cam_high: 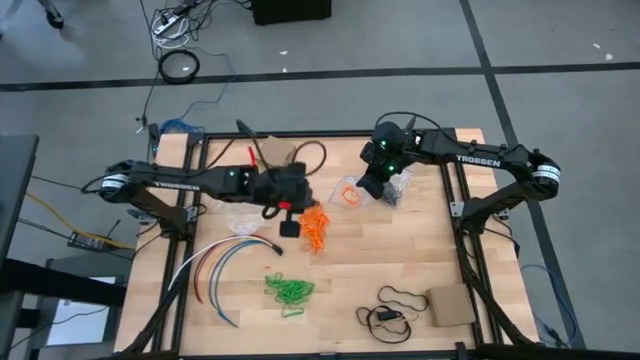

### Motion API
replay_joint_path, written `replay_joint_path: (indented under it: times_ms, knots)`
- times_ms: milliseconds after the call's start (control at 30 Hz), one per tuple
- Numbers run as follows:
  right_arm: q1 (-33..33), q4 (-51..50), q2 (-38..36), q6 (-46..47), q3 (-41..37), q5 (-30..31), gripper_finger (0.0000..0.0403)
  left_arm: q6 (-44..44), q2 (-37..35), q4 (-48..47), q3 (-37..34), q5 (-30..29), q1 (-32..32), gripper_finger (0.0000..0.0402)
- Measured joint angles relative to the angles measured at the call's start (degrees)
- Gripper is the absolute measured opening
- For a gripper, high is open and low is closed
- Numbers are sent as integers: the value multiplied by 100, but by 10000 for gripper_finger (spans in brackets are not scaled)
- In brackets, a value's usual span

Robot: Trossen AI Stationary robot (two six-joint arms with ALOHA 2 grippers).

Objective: Sort rubber bands
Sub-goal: Put the orange rubber band into the transparent zip bag

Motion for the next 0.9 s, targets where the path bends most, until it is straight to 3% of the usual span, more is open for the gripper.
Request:
replay_joint_path:
  times_ms: [567, 900]
  knots:
    - [54, 332, 0, 292, 0, -13, 0, 1771, 867, 2045, 25, -1019, 202, 0]
    - [334, 358, 2, 560, 0, -98, 0, 1947, 1003, 2329, 25, -1087, 395, 0]
